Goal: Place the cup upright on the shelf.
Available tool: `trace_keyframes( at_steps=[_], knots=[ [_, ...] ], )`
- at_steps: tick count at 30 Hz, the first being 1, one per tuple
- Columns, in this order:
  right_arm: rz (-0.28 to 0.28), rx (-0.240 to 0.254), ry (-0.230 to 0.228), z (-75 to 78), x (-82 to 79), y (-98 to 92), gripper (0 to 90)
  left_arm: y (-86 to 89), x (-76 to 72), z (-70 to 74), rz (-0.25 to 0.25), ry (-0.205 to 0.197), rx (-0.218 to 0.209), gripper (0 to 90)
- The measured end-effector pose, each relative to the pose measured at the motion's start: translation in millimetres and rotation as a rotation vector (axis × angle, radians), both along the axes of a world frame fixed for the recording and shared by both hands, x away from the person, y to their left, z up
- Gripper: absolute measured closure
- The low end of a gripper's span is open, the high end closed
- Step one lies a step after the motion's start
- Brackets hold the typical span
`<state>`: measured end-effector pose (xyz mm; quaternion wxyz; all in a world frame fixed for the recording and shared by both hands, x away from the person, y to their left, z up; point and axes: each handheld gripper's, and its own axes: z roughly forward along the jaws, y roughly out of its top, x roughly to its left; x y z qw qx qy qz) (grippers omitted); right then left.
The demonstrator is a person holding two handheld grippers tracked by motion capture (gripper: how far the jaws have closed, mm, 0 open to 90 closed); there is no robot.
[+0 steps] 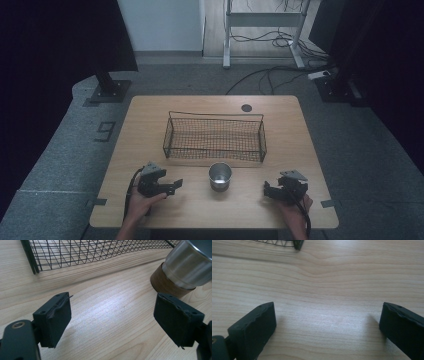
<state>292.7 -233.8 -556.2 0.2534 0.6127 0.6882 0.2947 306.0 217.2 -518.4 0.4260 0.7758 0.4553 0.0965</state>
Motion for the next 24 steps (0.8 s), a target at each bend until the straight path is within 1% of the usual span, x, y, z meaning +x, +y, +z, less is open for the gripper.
trace_keyframes(
  at_steps=[7,10,14,19,22,24],
  knots=[
    [0.012,0.002,-0.001,0.1,-1.6,0.0,1.2,0.6,-0.8,0.4,0.006,0.002,-0.003,14.9],
    [0.012,0.0,-0.001,0.1,-1.9,0.2,1.2,-0.8,-2.2,1.9,-0.01,-0.001,0.0,14.8],
    [0.012,0.0,-0.002,0.1,-2.3,0.3,1.5,-0.3,-3.0,3.5,-0.014,-0.008,-0.003,14.8],
    [0.017,0.001,-0.004,0.2,-2.9,0.1,2.1,3.5,-4.4,8.5,-0.004,-0.018,-0.026,14.8],
    [0.016,0.001,-0.004,0.2,-3.1,0.0,2.0,6.8,-6.3,14.1,0.0,-0.036,-0.048,14.9],
    [0.012,0.001,-0.002,0.2,-3.1,0.0,1.7,7.6,-6.6,15.3,0.001,-0.04,-0.054,15.0]
  ],
)
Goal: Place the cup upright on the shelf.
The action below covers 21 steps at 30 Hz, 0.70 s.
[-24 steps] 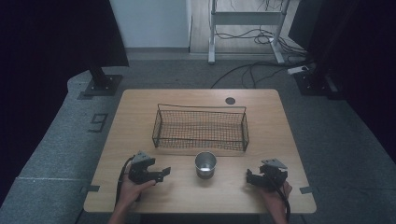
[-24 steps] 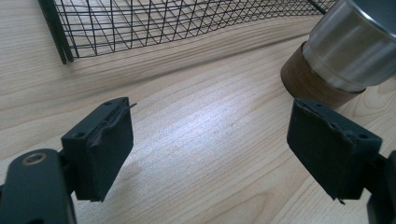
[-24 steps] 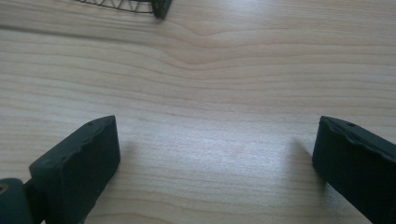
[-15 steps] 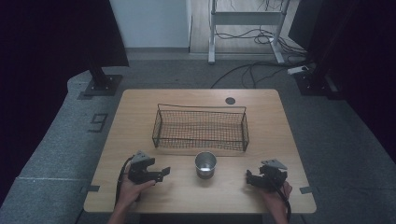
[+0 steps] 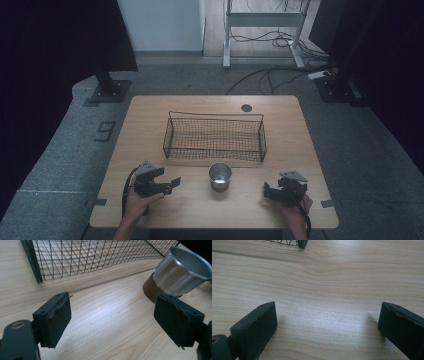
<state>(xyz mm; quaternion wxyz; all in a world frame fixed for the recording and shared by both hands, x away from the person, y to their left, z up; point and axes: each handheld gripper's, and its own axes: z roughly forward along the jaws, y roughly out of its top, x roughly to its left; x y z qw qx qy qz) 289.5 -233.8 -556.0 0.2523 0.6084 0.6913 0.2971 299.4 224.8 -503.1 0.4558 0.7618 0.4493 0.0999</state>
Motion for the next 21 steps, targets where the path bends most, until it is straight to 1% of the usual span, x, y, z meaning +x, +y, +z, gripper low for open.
trace_keyframes(
  at_steps=[2,10,13,16,21],
  knots=[
    [-0.003,-0.001,0.0,0.0,-0.3,-0.3,1.9,1.1,-0.5,2.6,-0.014,-0.006,-0.013,16.4],
    [-0.008,0.0,-0.002,0.0,-1.7,-0.7,2.3,-1.3,-2.7,9.9,-0.014,-0.019,-0.027,16.4],
    [-0.013,-0.001,-0.001,0.0,-2.3,-0.8,2.2,-2.4,-4.7,14.4,-0.031,-0.025,-0.037,16.4],
    [-0.015,-0.002,-0.003,0.1,-3.4,-0.8,2.7,-2.8,-5.4,16.9,-0.028,-0.032,-0.036,16.4],
    [-0.016,-0.001,-0.002,0.1,-3.8,-0.7,2.6,-7.8,-7.1,22.8,-0.041,-0.043,-0.033,16.3]
  ],
)
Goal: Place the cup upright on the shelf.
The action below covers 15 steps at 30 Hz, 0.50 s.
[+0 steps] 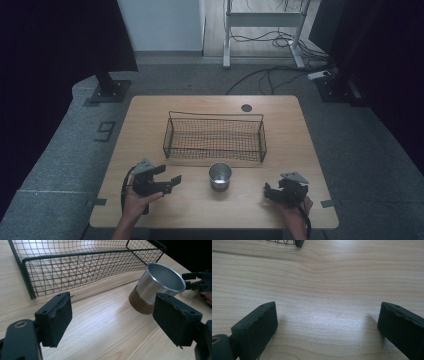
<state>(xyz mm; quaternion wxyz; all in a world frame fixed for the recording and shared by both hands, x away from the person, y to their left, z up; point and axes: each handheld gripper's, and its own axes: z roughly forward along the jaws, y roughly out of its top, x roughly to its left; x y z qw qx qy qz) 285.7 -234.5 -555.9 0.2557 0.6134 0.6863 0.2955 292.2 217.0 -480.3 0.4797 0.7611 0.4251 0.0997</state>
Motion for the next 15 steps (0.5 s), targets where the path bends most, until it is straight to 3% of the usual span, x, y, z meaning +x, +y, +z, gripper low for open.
trace_keyframes(
  at_steps=[6,15],
  knots=[
    [0.0,0.0,0.0,0.0,0.0,0.0,2.6,-10.2,0.5,9.2,-0.026,-0.011,0.002,15.6],
    [-0.002,0.0,0.001,0.0,0.1,-0.1,2.4,-20.3,2.4,9.2,-0.041,-0.006,0.009,15.5]
  ],
)
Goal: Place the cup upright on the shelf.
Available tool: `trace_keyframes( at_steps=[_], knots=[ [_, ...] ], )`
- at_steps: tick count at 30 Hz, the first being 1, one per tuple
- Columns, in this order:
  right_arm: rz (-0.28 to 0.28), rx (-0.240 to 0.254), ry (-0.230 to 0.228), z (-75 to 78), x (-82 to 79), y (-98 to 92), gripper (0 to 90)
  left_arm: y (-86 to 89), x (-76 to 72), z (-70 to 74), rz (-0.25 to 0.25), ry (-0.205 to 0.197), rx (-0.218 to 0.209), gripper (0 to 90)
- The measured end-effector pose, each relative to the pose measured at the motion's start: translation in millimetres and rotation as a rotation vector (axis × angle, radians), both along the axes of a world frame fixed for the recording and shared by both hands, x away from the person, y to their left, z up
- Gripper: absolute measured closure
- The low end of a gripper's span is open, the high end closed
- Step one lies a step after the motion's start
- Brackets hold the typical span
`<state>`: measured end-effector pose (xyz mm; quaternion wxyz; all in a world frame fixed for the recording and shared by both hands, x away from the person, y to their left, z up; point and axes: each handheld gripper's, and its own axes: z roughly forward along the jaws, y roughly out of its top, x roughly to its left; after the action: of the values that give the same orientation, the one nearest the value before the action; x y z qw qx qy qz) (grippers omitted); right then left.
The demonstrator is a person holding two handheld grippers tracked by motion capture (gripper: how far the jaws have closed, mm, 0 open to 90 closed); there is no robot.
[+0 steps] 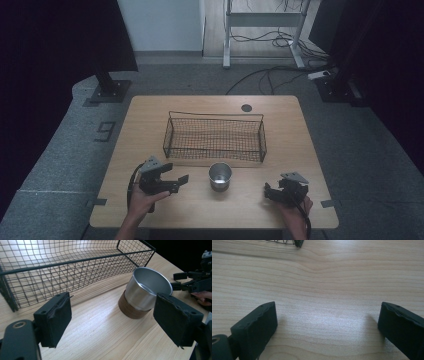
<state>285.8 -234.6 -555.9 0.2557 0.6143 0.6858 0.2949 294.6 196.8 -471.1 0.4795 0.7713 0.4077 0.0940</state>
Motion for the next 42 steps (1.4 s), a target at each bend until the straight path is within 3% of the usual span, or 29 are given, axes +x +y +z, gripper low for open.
trace_keyframes(
  at_steps=[25,42],
  knots=[
    [0.002,0.0,0.0,0.0,0.0,-0.2,2.5,-35.2,2.8,6.9,-0.071,-0.008,0.01,11.7],
    [0.0,-0.002,-0.001,0.0,0.0,0.0,2.7,-63.2,3.9,2.9,-0.147,0.017,0.018,4.9]
  ],
)
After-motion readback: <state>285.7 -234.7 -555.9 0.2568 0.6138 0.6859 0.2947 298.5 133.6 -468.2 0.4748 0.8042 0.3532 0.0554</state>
